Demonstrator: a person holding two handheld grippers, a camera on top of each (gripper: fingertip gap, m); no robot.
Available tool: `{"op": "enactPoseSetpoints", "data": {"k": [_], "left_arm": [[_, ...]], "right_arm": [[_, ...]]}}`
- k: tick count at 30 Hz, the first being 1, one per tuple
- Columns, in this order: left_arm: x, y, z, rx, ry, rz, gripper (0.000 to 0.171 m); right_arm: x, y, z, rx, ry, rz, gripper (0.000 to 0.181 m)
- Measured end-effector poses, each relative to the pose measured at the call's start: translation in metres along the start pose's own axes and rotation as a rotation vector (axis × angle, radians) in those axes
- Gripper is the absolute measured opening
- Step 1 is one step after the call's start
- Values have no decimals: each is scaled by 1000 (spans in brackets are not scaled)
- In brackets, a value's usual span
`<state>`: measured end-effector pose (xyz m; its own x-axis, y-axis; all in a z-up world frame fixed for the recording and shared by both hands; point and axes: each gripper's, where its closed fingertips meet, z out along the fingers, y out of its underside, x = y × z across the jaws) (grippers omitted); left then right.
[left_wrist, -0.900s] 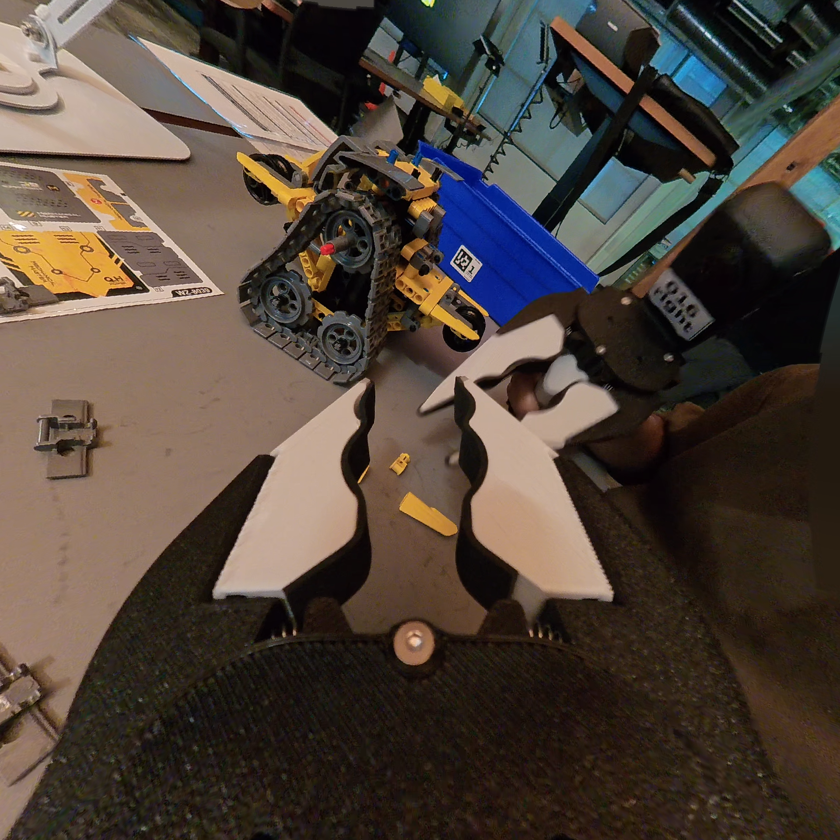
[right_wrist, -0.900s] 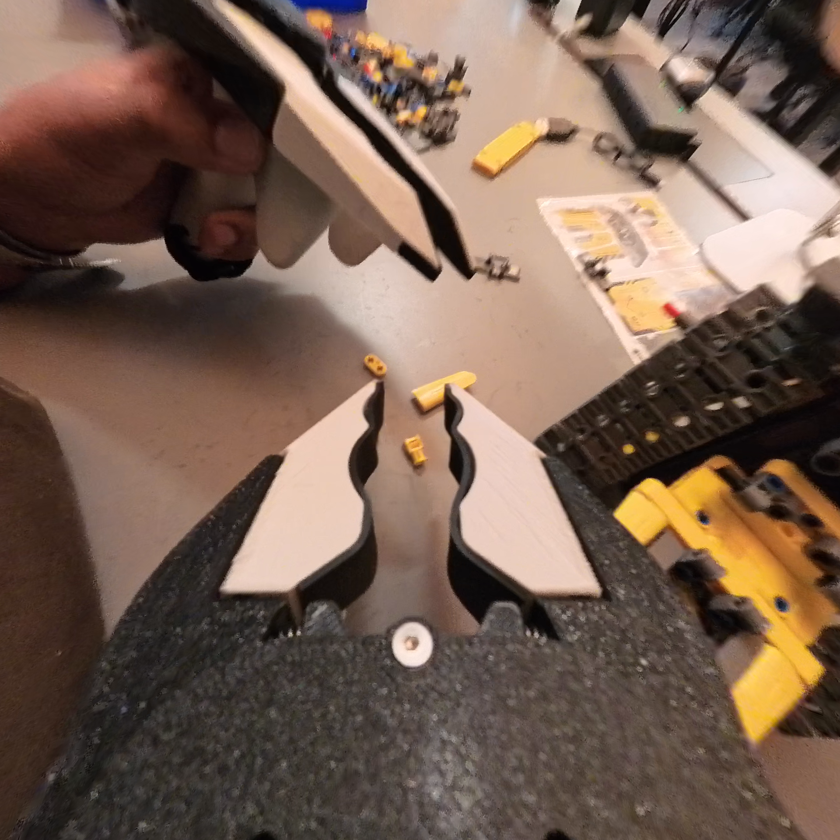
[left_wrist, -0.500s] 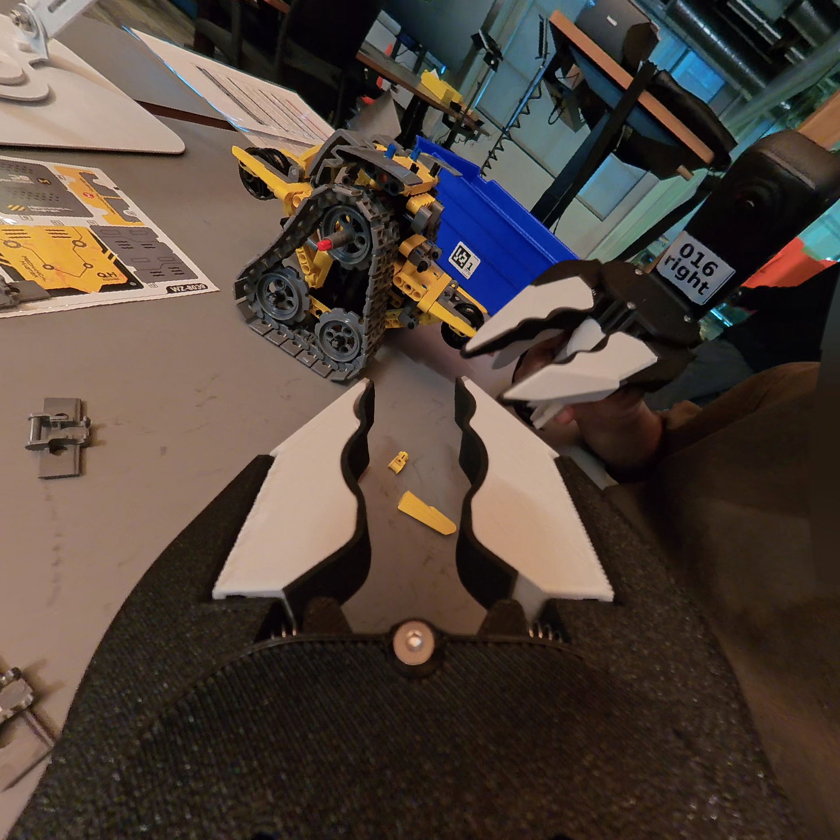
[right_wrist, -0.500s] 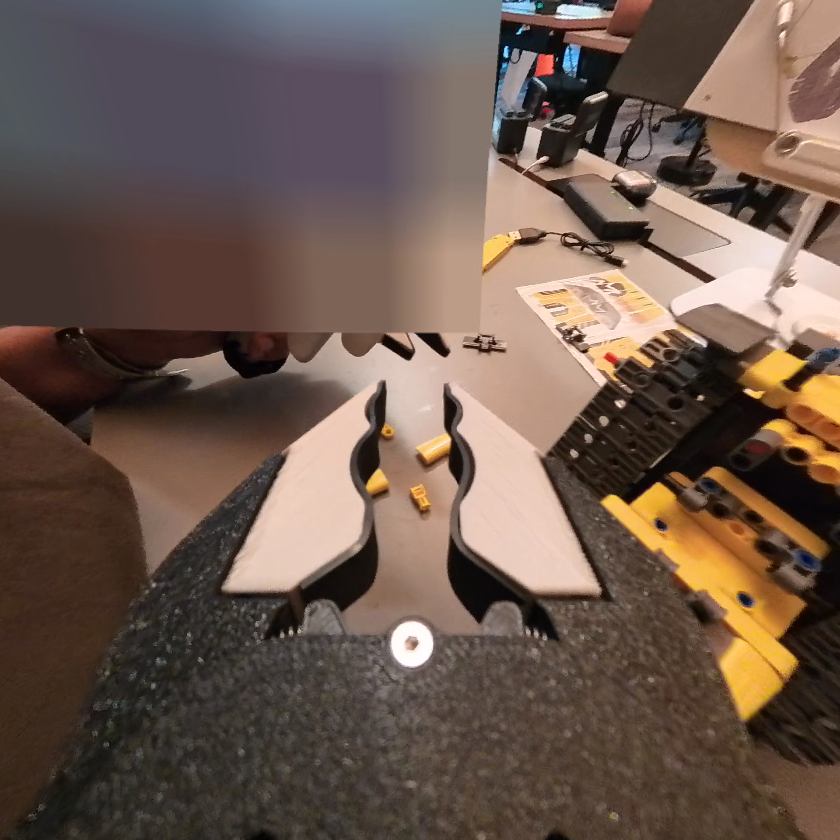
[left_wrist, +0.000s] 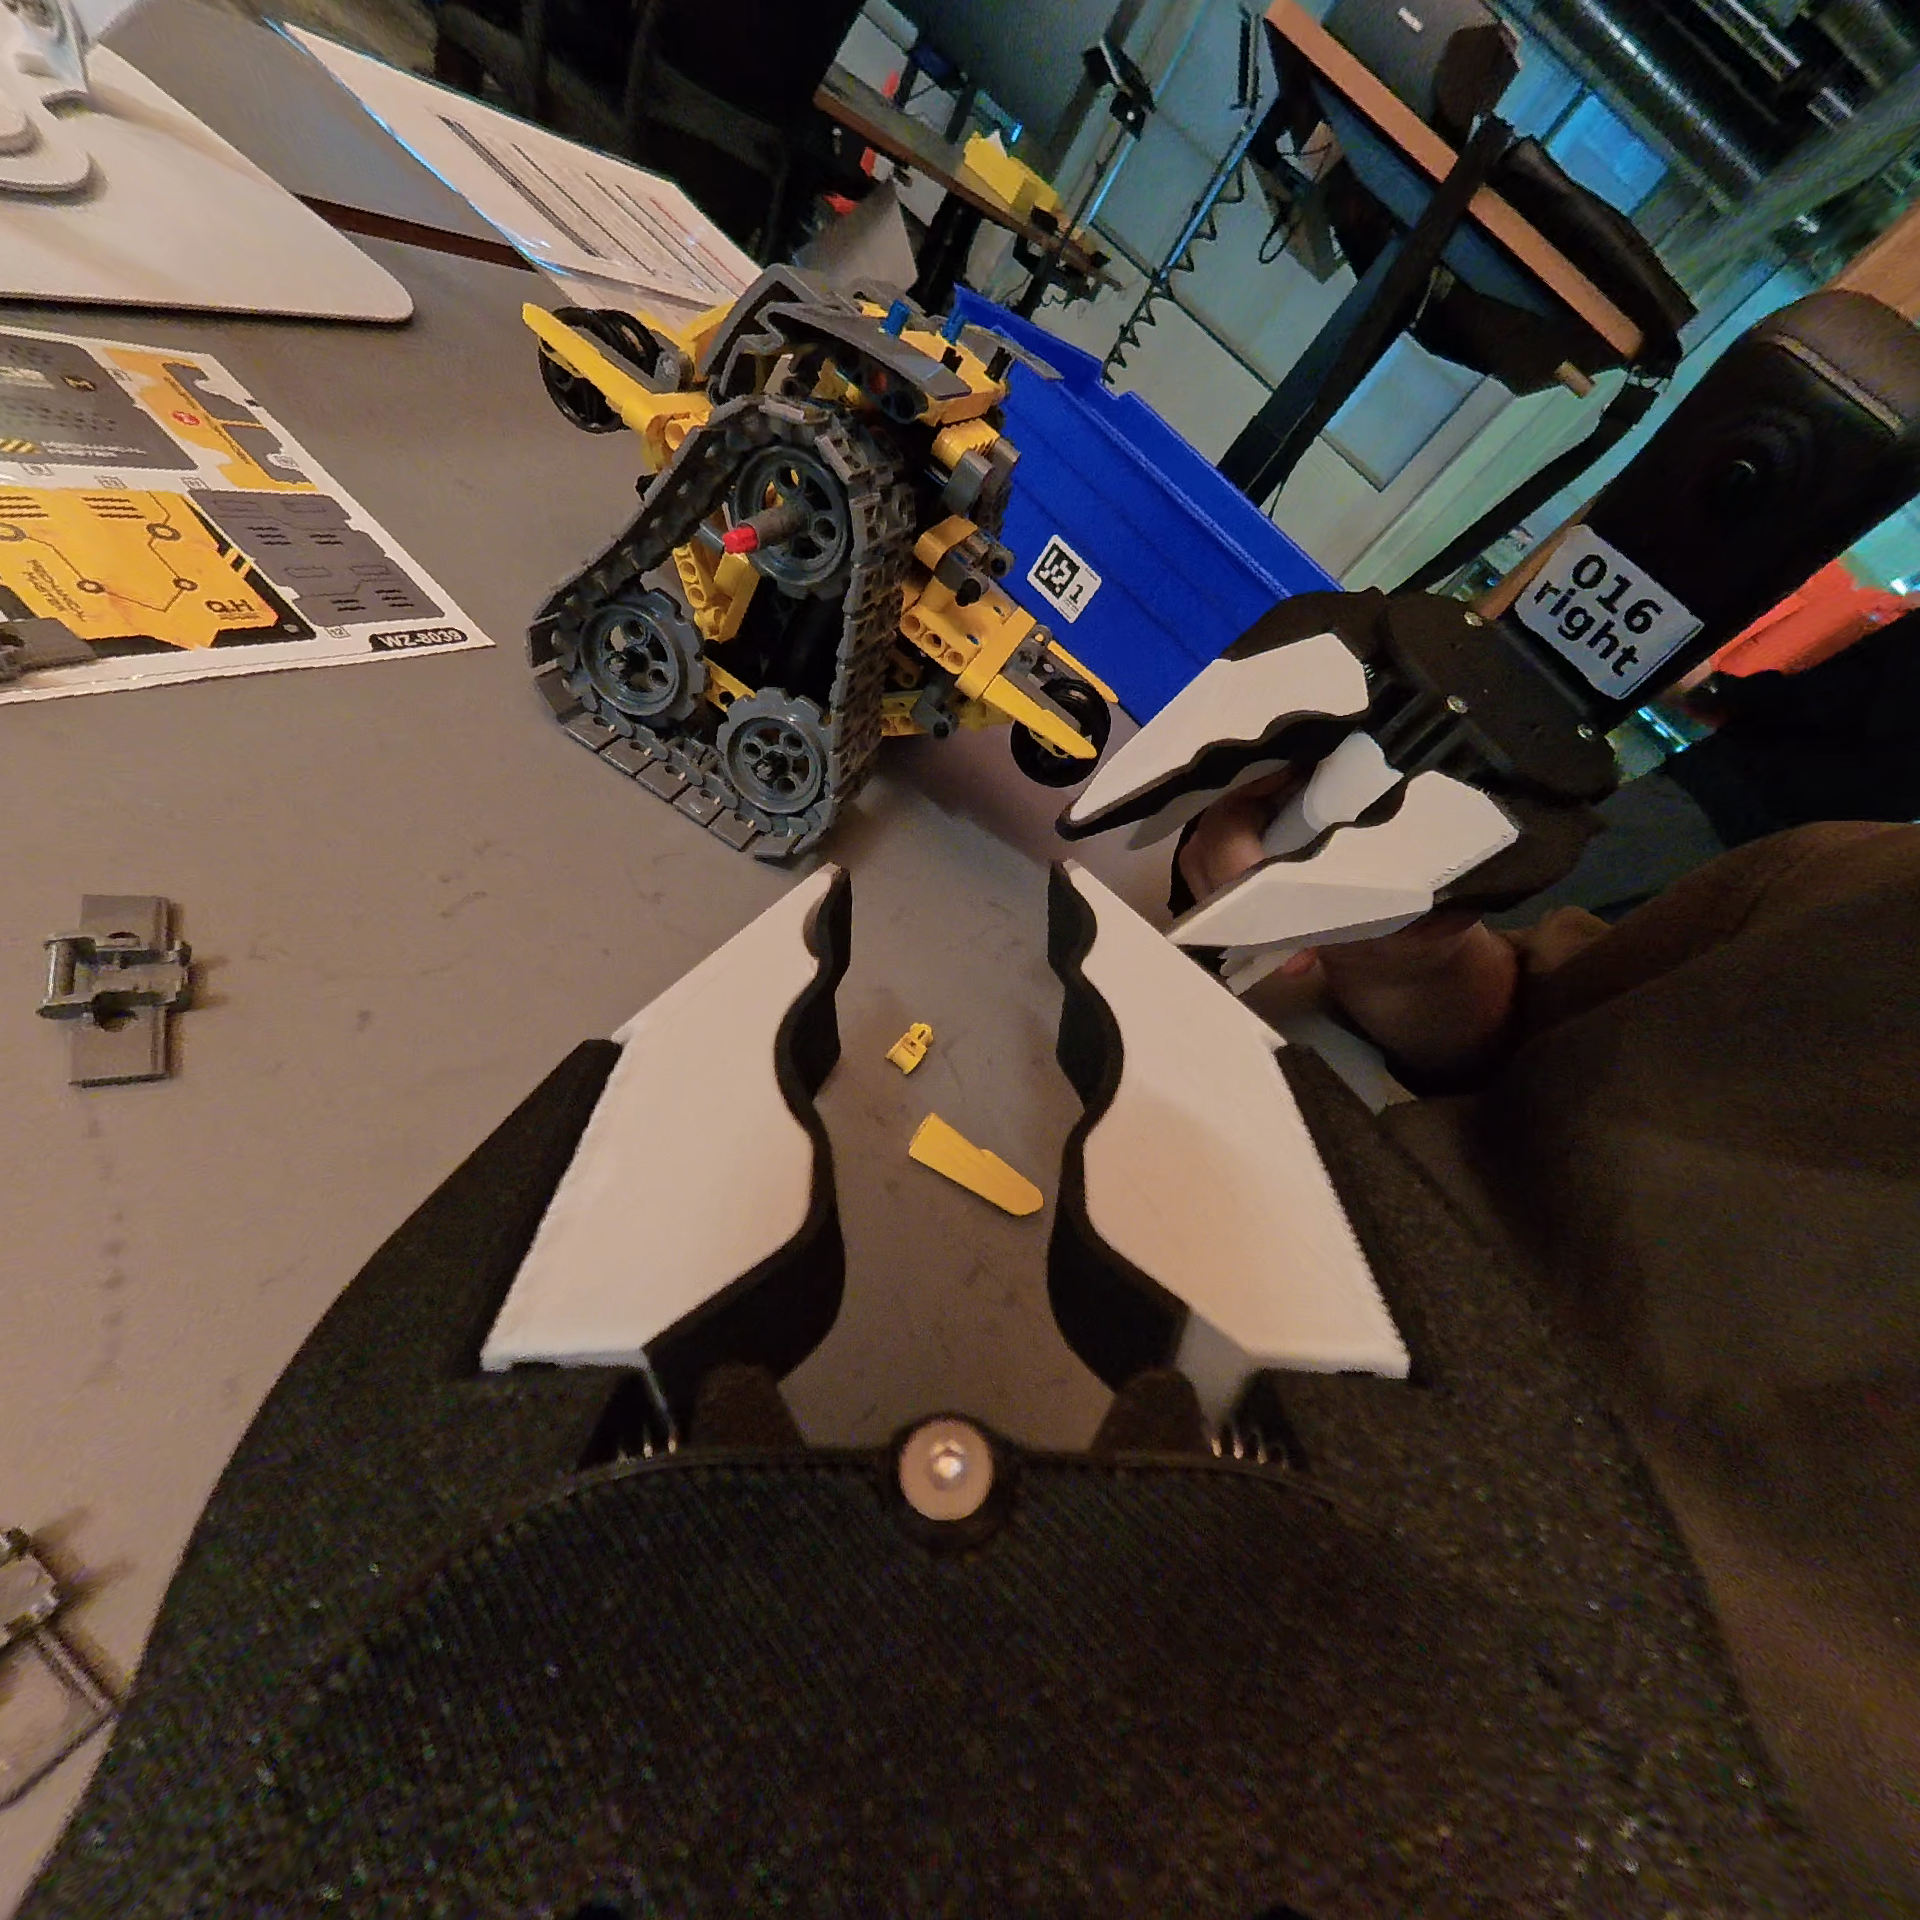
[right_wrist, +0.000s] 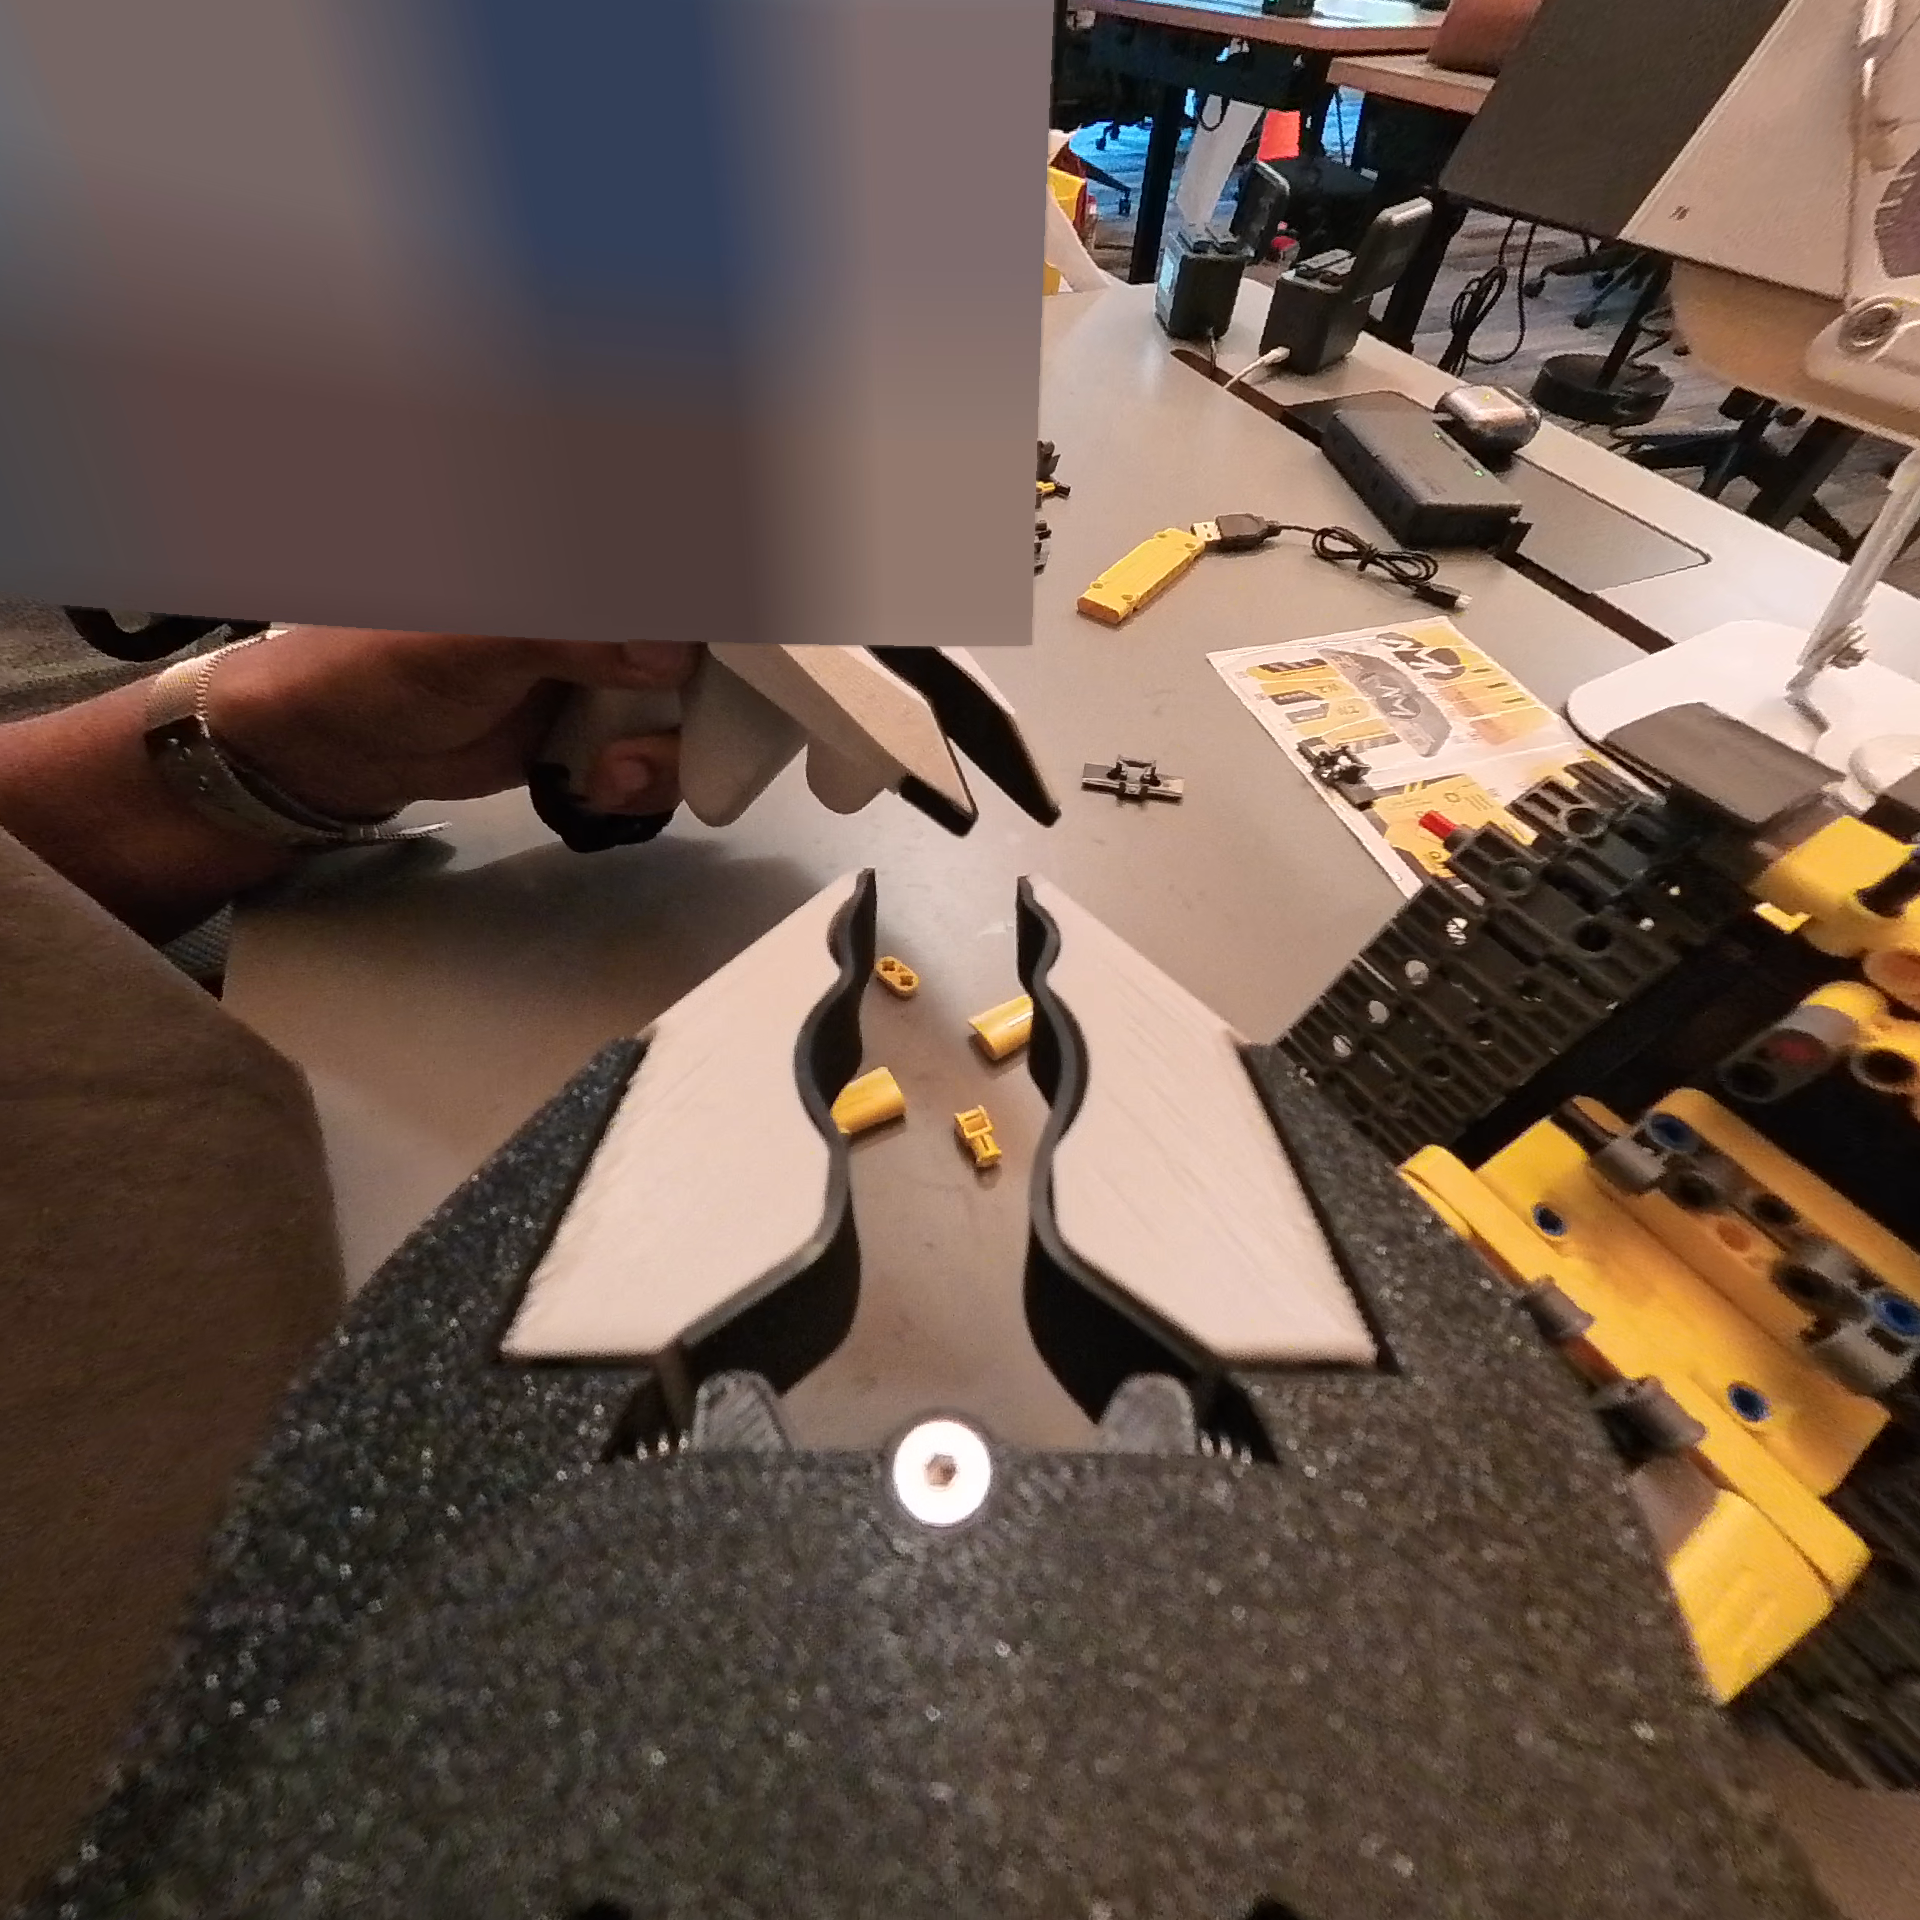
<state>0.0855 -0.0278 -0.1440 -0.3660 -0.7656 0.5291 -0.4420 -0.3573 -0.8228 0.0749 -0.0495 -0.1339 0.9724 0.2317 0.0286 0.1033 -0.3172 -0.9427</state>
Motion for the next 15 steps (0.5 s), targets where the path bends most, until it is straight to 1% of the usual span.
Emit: {"op": "enactPoseSetpoints", "data": {"k": [15], "left_arm": [[0,2,2,-12,4,-8,38]], "right_arm": [[1,1,0,1,-7,14,27]]}}
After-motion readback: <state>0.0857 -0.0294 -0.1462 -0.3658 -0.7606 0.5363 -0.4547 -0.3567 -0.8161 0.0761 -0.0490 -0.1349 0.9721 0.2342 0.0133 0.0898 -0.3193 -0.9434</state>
